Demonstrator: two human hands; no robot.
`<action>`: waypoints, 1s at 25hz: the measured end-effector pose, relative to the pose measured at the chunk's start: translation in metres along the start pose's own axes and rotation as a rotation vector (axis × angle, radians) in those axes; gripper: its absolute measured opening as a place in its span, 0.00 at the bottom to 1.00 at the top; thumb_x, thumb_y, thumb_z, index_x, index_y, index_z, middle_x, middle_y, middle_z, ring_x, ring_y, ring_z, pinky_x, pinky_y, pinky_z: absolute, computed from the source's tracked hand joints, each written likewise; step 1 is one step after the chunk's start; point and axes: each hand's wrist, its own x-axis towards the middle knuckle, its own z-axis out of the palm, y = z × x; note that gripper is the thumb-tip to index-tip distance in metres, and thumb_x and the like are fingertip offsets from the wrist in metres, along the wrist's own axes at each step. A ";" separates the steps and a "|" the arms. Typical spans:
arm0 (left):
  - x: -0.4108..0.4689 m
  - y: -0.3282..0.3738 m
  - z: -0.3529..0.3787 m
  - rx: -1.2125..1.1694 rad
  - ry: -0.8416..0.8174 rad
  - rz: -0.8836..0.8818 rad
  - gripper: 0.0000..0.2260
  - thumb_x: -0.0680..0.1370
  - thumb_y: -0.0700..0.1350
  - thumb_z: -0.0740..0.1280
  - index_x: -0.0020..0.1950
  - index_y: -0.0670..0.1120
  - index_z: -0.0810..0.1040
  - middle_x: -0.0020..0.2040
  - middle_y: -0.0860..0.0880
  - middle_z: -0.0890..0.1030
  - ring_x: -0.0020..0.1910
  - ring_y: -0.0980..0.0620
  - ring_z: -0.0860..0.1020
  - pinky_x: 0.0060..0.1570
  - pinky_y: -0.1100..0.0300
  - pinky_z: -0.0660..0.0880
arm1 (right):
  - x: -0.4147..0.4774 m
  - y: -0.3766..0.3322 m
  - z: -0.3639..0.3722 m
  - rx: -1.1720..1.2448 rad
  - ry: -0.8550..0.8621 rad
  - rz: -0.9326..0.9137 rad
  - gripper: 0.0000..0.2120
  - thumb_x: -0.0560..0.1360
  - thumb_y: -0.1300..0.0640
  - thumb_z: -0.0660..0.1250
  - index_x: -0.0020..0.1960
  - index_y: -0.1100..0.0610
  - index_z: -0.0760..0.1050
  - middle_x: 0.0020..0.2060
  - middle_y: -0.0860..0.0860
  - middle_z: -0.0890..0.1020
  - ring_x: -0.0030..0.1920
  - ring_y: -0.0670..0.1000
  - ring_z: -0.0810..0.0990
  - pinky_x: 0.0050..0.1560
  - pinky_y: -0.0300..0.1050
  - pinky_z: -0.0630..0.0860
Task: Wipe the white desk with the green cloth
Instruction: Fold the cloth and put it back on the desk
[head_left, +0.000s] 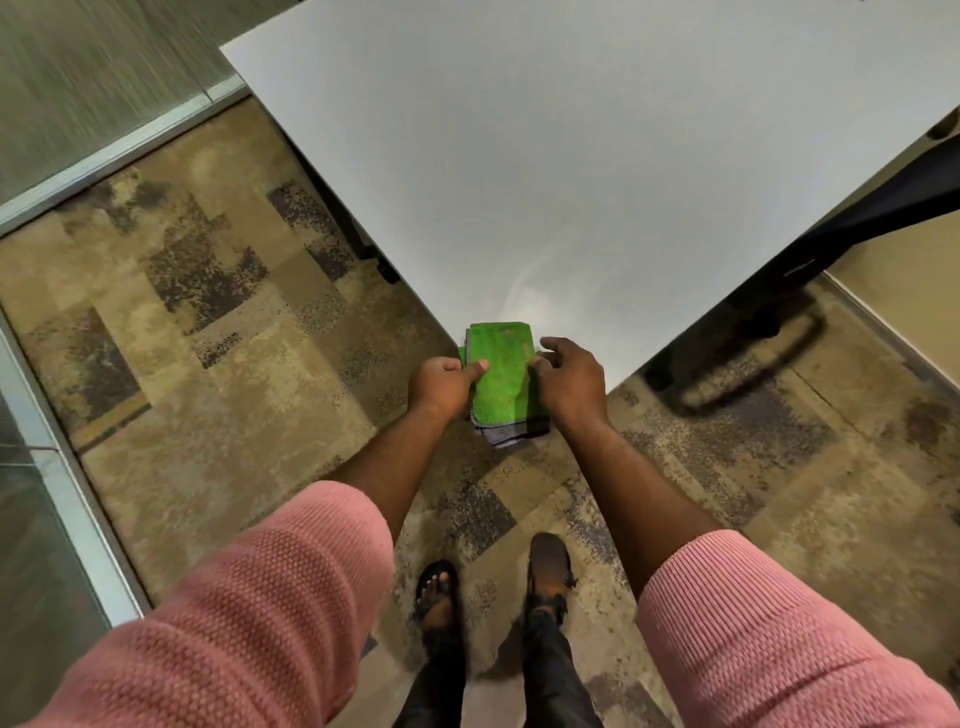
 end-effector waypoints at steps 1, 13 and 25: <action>-0.002 0.001 -0.002 -0.087 -0.034 -0.034 0.15 0.75 0.48 0.77 0.53 0.38 0.83 0.47 0.42 0.84 0.44 0.47 0.79 0.48 0.55 0.78 | -0.001 -0.001 0.000 0.012 -0.001 0.002 0.19 0.81 0.55 0.68 0.71 0.55 0.77 0.58 0.54 0.85 0.55 0.52 0.82 0.52 0.42 0.73; -0.077 0.080 -0.032 -0.190 -0.193 0.204 0.12 0.74 0.34 0.76 0.56 0.35 0.80 0.49 0.35 0.83 0.42 0.45 0.82 0.53 0.50 0.79 | -0.033 -0.049 -0.084 0.309 0.099 -0.171 0.03 0.77 0.58 0.72 0.47 0.51 0.82 0.50 0.48 0.84 0.53 0.45 0.81 0.59 0.47 0.77; -0.144 0.225 0.026 0.013 -0.137 0.498 0.10 0.72 0.38 0.79 0.52 0.39 0.84 0.49 0.38 0.86 0.46 0.45 0.83 0.55 0.44 0.81 | -0.002 -0.086 -0.238 0.372 0.074 -0.339 0.13 0.72 0.59 0.78 0.48 0.42 0.83 0.44 0.45 0.87 0.51 0.44 0.85 0.58 0.49 0.79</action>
